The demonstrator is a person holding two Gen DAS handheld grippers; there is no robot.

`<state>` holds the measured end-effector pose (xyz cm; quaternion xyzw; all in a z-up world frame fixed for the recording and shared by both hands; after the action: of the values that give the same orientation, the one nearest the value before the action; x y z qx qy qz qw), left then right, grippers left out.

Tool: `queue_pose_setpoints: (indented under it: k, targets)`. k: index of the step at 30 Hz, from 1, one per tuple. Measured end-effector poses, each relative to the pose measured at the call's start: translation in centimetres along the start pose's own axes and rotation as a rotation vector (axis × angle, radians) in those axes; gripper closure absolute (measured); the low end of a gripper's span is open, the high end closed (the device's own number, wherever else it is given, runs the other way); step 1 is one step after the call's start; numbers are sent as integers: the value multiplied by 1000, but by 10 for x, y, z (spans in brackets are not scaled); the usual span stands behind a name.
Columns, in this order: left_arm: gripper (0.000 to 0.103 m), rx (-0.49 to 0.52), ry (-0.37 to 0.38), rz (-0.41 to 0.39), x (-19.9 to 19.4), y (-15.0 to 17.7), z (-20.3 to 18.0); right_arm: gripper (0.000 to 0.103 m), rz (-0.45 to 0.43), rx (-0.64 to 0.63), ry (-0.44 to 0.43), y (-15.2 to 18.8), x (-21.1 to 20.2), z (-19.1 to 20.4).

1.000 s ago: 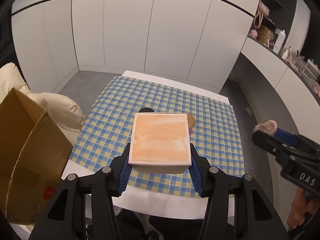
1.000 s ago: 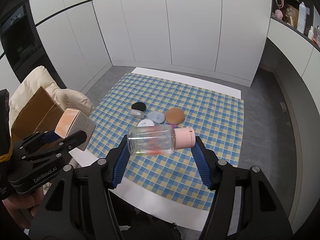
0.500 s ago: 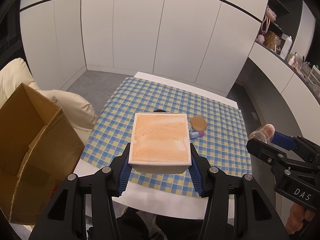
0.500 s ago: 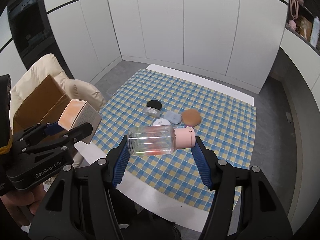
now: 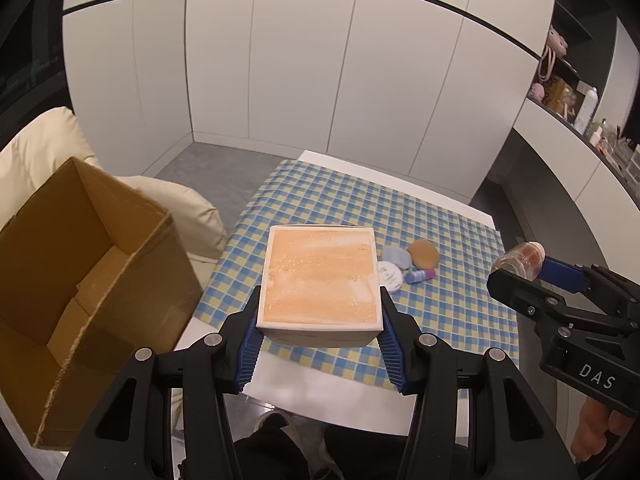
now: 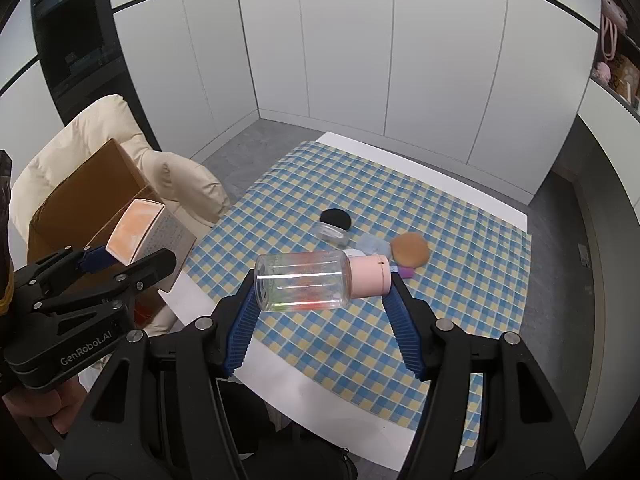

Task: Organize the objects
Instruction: 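Lift and carry the peach box with left tool while right tool carries the bottle toward the box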

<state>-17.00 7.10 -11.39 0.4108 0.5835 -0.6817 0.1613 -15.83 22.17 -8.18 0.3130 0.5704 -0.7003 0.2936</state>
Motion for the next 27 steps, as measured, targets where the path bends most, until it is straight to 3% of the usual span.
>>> queue_pose_setpoints:
  k: [27]
  targets:
    - [51, -65, -65, -16, -14, 10, 46, 40, -15, -70, -28, -6, 11, 53]
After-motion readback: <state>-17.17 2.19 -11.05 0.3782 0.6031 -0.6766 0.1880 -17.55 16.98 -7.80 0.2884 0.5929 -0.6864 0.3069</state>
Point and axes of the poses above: each gripper's, at about its wrist camera, not at the fingertips, and x roughly the way its jaws point, z to its left, y to its underside, the point moved 10 cm from there along x, roughly the way its jaws point, and after that the axes turned 10 degrees about x, right-handed, at the moved point
